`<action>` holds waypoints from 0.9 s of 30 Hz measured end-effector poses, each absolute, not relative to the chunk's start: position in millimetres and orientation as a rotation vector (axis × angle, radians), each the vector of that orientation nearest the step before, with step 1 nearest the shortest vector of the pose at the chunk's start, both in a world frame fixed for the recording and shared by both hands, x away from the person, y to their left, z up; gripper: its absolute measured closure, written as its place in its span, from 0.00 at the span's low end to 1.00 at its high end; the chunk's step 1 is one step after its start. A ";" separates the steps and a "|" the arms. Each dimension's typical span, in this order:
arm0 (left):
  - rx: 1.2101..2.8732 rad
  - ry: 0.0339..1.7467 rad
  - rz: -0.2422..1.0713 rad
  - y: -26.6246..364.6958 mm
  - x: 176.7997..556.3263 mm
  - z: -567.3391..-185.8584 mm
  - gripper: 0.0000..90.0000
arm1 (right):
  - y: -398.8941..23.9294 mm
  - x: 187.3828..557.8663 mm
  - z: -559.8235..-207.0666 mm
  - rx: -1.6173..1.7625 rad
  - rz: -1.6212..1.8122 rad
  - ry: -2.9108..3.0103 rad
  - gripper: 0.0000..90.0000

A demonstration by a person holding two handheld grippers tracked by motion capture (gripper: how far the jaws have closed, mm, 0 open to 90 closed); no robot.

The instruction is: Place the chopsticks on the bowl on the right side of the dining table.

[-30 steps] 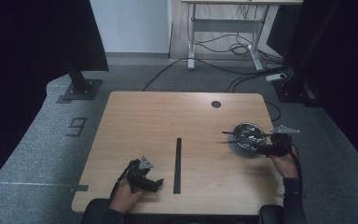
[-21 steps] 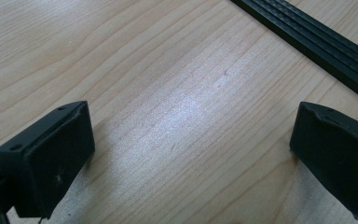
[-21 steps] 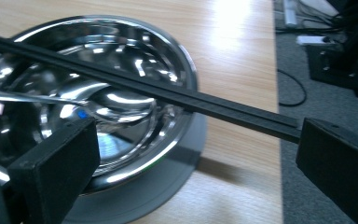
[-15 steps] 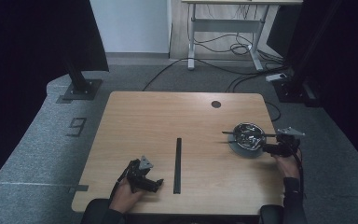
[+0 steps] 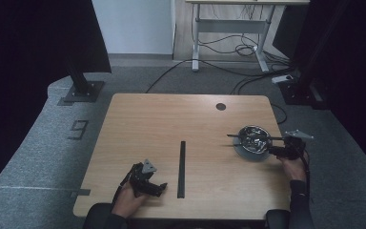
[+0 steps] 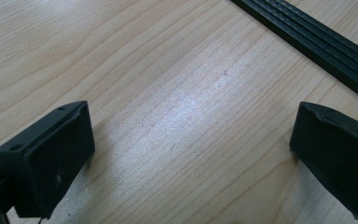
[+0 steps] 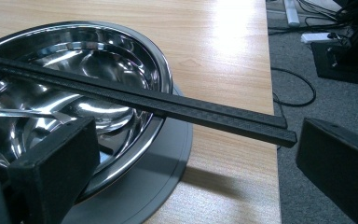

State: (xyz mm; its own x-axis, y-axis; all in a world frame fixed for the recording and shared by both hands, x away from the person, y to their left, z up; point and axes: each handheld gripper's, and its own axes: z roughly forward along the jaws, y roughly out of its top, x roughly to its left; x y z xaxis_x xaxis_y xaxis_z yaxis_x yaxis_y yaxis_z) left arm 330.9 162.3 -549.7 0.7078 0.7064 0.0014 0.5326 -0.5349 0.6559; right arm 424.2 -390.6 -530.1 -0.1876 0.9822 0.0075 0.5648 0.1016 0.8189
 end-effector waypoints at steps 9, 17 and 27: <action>2.272 0.939 0.353 162.3 331.0 -549.6 0.00 | -389.8 424.2 -530.2 1.509 0.958 1.824 0.01; 2.272 0.939 0.353 162.3 330.9 -549.6 0.00 | -388.7 423.7 -529.7 1.500 0.957 1.830 0.02; 2.272 0.939 0.353 162.3 330.9 -549.7 0.00 | -388.1 423.9 -529.8 1.489 0.954 1.835 0.03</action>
